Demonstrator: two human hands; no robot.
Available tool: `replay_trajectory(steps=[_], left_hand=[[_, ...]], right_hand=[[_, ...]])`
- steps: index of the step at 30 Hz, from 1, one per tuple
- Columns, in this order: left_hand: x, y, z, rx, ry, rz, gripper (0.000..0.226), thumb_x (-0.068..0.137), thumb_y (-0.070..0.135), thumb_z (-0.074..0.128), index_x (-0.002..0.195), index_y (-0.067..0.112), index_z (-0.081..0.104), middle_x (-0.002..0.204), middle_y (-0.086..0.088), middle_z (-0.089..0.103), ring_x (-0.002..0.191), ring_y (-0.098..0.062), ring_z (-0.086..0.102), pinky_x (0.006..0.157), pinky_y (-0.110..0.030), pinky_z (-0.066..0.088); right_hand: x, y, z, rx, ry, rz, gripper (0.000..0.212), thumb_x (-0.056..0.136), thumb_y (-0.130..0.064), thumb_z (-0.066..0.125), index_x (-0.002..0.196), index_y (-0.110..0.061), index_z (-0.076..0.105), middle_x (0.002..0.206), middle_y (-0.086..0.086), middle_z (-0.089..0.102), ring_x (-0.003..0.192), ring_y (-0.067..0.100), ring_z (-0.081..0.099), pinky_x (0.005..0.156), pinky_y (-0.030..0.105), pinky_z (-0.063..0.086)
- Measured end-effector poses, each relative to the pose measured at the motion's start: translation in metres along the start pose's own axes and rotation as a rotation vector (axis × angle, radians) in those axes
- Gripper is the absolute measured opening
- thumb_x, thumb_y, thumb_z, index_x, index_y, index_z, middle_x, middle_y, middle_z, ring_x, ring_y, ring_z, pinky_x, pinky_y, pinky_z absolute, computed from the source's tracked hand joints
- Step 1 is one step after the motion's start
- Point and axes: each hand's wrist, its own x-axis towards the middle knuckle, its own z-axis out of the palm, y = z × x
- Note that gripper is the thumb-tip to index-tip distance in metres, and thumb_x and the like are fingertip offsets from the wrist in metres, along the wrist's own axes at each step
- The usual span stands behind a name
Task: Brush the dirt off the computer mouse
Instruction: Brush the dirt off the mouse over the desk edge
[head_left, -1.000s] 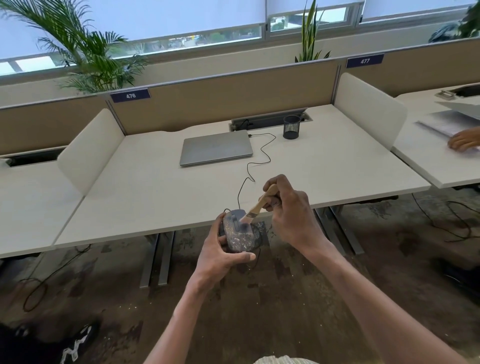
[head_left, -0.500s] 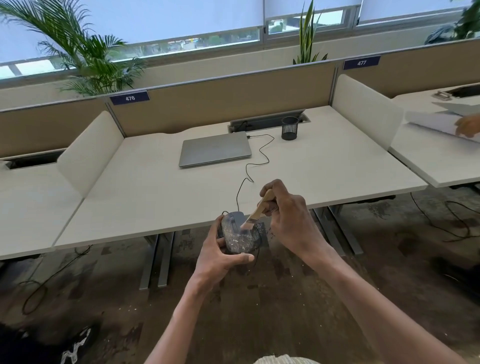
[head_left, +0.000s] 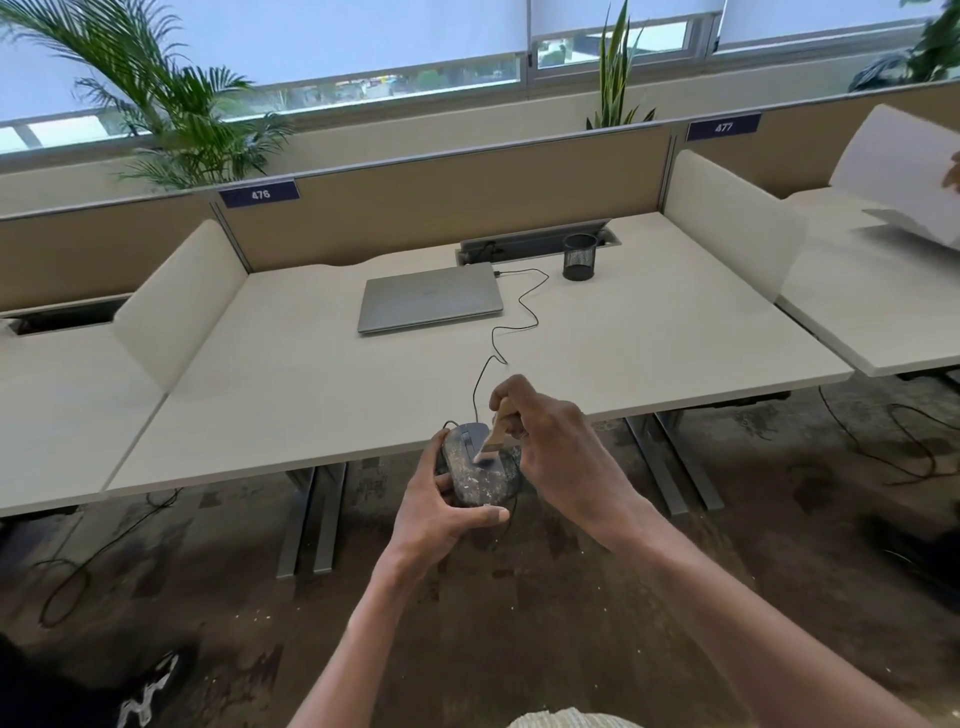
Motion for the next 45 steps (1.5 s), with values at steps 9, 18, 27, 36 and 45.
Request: replay_trajectory(steps=[9,18,27,36,45], left_hand=[[0.000,-0.005,-0.001,-0.019,0.001,-0.010,0.130,0.053,0.030,0.105,0.154,0.048,0.027,0.122,-0.006,0.076,0.106,-0.019,0.077,0.093,-0.031,0.062],[0.001,-0.009,-0.005,-0.056,0.031,-0.008,0.120,0.051,0.029,0.106,0.143,0.059,0.034,0.122,-0.006,0.075,0.106,-0.018,0.076,0.079,-0.022,0.061],[0.006,-0.004,-0.006,-0.071,0.057,0.012,0.113,0.040,0.047,0.106,0.124,0.079,0.036,0.131,-0.009,0.070,0.113,-0.021,0.073,0.082,-0.023,0.061],[0.008,-0.005,-0.010,-0.053,0.057,0.019,0.115,0.045,0.037,0.104,0.129,0.071,0.033,0.129,-0.011,0.070,0.110,-0.021,0.074,0.080,-0.022,0.061],[0.005,-0.005,-0.010,-0.058,0.040,0.007,0.131,0.042,0.038,0.103,0.149,0.051,0.029,0.128,-0.011,0.070,0.108,-0.016,0.075,0.086,-0.028,0.063]], right_hand=[[-0.001,-0.001,-0.001,-0.006,-0.024,0.006,0.044,0.088,0.012,0.060,0.114,-0.020,0.044,0.091,0.006,0.067,0.078,0.020,0.067,0.064,0.037,0.059],[-0.009,0.000,0.002,0.005,-0.049,0.034,0.041,0.090,0.013,0.055,0.111,-0.020,0.043,0.088,0.005,0.065,0.076,0.023,0.066,0.063,0.040,0.057],[-0.005,0.012,0.000,0.117,0.086,0.102,0.036,0.091,0.017,0.053,0.112,-0.013,0.054,0.093,0.002,0.070,0.084,0.008,0.069,0.075,0.015,0.057],[-0.009,0.026,-0.001,0.150,0.162,0.155,0.040,0.090,0.019,0.051,0.106,-0.017,0.053,0.088,-0.001,0.069,0.082,0.005,0.070,0.071,0.015,0.057],[-0.025,0.023,0.007,0.137,0.136,0.147,0.040,0.091,0.014,0.056,0.108,-0.022,0.050,0.086,-0.010,0.066,0.078,0.000,0.068,0.070,0.016,0.059]])
